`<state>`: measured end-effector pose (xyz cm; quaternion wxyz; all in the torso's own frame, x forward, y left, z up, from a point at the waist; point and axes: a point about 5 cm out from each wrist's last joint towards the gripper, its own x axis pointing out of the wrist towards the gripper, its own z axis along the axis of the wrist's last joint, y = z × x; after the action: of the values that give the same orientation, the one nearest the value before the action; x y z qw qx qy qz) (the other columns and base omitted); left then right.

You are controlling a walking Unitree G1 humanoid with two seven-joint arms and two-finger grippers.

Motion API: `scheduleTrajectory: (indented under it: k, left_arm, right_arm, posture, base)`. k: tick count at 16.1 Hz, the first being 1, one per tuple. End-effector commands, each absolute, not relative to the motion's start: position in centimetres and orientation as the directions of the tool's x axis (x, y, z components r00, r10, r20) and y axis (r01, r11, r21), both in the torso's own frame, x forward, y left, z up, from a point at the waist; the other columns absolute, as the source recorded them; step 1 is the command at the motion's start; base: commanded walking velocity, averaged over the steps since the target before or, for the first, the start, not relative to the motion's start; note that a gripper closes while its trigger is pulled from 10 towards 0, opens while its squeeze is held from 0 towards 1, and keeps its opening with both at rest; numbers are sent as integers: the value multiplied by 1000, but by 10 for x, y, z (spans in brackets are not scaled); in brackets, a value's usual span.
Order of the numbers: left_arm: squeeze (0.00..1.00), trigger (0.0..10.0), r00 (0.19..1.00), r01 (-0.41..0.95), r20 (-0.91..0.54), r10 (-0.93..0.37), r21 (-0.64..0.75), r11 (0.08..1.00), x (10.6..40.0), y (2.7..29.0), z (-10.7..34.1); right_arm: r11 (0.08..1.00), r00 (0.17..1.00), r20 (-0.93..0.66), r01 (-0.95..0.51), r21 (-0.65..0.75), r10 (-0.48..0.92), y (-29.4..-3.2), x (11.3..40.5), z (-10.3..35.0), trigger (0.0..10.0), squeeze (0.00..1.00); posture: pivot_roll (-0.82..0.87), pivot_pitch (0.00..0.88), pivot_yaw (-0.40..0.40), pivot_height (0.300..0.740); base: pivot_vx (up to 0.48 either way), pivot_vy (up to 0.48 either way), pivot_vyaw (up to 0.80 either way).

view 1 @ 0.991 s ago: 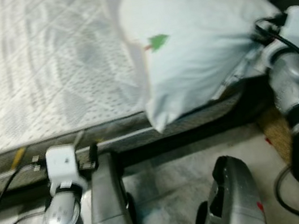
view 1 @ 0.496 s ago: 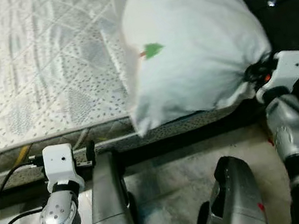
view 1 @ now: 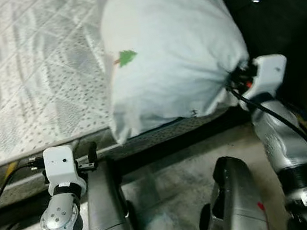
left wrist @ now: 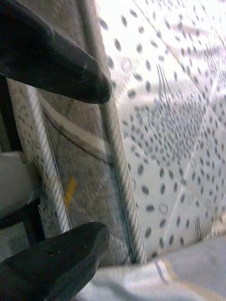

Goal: Clean up the room

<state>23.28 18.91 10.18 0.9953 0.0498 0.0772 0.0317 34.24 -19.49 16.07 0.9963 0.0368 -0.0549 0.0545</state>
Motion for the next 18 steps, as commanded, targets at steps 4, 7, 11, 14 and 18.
scheduleTrajectory:
  k: [4,7,11,14,18]
  left_arm:
    - [0,10000,984,-54,-165,70,99,994,235,187,98]
    - [0,10000,983,-70,-164,86,103,992,235,188,98]
    - [0,10000,981,-82,-166,99,104,991,236,188,96]
    - [0,10000,981,-83,-165,99,99,992,235,186,96]
    - [0,10000,981,-73,-174,88,89,993,234,186,94]
  right_arm:
    - [948,939,136,-313,-51,317,-163,377,196,0,0]
    - [947,934,172,-291,-140,312,-167,404,239,0,0]
    - [958,954,185,-193,-213,234,-182,417,273,0,0]
    - [970,981,182,-20,-241,66,-202,420,281,0,0]
    - [963,978,90,-168,-211,191,-190,418,247,8078,0]
  posture:
    - [59,229,-52,495]
    - [78,219,-64,495]
    - [80,207,-73,495]
    - [83,204,-76,495]
    - [83,203,-77,495]
  base:
    - [0,0,0]
    - [0,0,0]
    - [0,0,0]
    - [0,0,0]
    - [0,0,0]
